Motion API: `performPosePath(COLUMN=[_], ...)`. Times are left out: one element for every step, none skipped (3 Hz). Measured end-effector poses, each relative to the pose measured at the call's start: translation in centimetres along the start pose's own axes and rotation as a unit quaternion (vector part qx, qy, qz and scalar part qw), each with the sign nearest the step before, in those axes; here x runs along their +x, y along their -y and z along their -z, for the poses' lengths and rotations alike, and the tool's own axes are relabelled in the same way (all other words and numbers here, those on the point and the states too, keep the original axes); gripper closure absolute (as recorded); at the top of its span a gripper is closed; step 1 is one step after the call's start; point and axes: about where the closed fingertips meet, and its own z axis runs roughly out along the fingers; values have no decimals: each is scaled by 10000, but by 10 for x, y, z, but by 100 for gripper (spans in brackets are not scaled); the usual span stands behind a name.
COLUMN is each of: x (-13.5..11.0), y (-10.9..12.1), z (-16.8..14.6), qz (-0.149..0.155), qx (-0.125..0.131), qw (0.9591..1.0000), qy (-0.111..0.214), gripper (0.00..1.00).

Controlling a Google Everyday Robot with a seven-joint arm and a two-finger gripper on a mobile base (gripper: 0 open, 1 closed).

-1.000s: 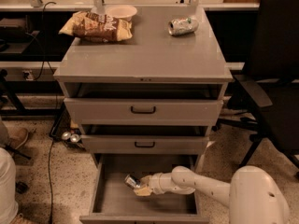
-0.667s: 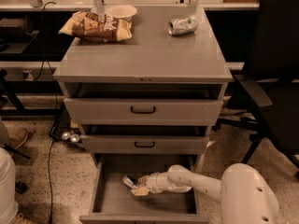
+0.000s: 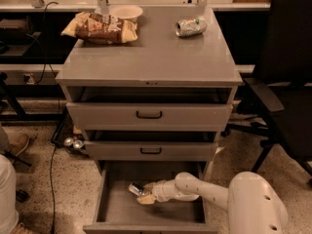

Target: Place redbull can into bottom drawer

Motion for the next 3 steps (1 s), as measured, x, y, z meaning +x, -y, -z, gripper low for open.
performPosePath(x=[3,14,27], y=[-1,6,23], z=[9,53,114], qz=[-31,-183,-406], qx=[50,368,751], qw=[10000,9991,9962], qy=[50,121,163], gripper=[0,0,0])
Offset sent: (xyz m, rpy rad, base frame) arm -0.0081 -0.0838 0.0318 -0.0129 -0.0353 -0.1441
